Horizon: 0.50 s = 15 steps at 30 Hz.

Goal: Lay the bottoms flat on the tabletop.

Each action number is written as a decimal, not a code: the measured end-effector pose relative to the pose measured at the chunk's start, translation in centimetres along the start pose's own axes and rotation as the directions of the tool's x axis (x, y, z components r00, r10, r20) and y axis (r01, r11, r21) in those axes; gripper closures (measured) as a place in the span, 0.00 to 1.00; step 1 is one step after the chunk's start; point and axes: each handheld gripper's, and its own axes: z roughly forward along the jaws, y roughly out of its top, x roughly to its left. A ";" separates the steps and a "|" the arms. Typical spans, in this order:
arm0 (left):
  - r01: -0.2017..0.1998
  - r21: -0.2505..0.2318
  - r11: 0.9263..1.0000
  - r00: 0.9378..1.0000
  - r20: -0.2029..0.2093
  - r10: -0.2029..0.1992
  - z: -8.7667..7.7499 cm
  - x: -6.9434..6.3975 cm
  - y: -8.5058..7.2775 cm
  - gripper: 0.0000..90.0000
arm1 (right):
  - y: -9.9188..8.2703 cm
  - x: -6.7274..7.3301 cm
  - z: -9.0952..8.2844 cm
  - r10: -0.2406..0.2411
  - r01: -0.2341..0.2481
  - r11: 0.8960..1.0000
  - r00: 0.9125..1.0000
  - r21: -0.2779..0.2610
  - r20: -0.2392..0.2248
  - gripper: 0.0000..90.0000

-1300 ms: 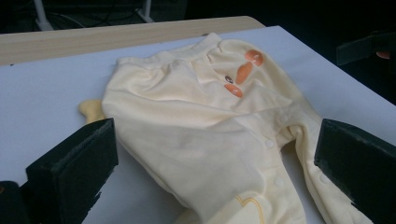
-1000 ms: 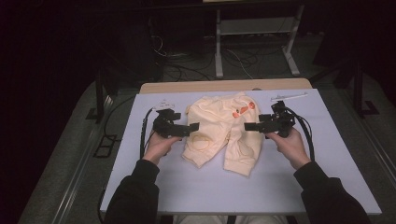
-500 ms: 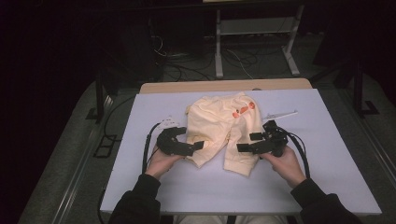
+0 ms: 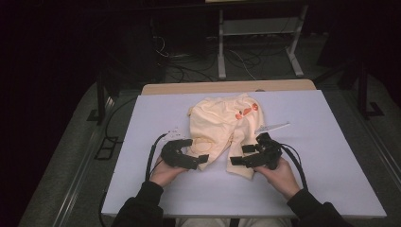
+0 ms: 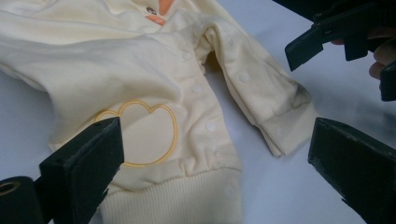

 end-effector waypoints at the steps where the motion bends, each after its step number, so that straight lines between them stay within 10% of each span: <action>1: -0.002 0.005 1.000 1.000 0.002 0.002 0.1 -0.1 -0.1 0.05 | 0.0 0.3 0.3 0.001 -0.001 1.000 1.000 0.007 0.005 0.15; 8: -0.046 0.066 0.997 0.999 0.017 0.045 1.0 -0.8 -0.3 0.15 | -0.4 1.0 2.7 0.010 -0.014 0.998 0.997 0.064 0.071 0.29; 15: -0.072 0.103 0.992 0.997 0.026 0.070 1.8 -1.3 -0.5 0.22 | -0.9 1.2 4.0 0.027 -0.053 0.993 0.970 0.102 0.243 0.48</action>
